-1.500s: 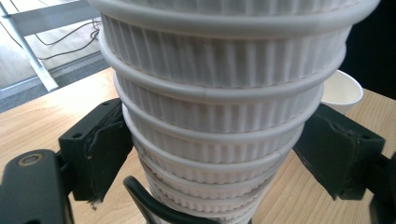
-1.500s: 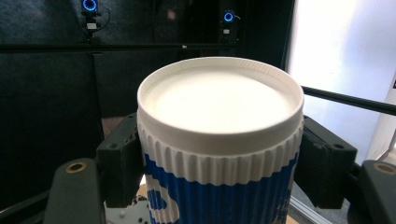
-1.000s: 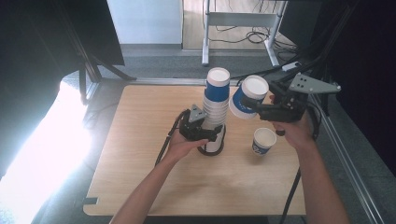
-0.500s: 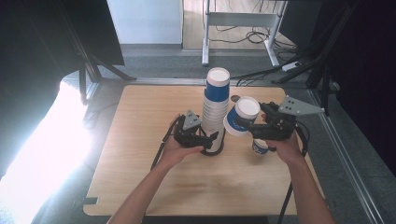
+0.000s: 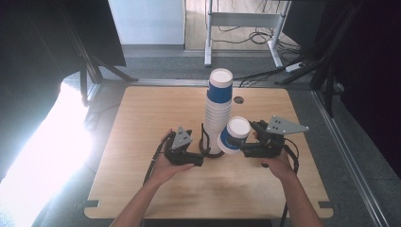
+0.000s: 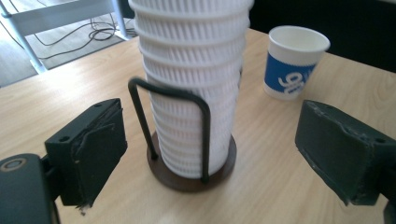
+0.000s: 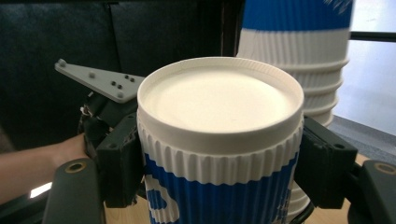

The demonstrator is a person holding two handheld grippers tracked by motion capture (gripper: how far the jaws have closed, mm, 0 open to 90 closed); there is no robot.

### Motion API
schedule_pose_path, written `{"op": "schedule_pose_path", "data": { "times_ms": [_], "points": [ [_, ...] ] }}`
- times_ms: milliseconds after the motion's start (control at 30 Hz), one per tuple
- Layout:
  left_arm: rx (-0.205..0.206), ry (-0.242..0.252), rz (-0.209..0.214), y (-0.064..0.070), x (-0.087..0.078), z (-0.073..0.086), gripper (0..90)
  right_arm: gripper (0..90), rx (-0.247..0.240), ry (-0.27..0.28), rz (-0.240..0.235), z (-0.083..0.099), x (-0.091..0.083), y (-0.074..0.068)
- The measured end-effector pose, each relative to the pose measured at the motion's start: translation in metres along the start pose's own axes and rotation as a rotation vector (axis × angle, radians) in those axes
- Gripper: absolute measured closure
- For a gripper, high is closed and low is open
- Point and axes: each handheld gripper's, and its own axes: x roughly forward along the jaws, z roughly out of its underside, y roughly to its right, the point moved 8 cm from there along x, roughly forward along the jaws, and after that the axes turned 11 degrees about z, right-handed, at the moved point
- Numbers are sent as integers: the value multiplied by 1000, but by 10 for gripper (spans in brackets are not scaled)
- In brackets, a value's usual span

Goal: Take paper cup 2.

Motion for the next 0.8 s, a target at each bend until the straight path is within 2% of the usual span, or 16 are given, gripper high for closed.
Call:
{"op": "schedule_pose_path", "data": {
  "times_ms": [233,500,600,800],
  "points": [
    [-42,18,39,12,-18,29,92,265,-10,-15,4,27,5,-18],
    [-72,5,48,17,-30,54,92,265,-16,-47,18,57,15,-35],
    [-97,10,65,17,-32,61,92,265,-21,-51,26,62,17,-38],
    [-87,10,53,22,-37,67,91,264,-30,-52,36,64,17,-40]
  ]
}}
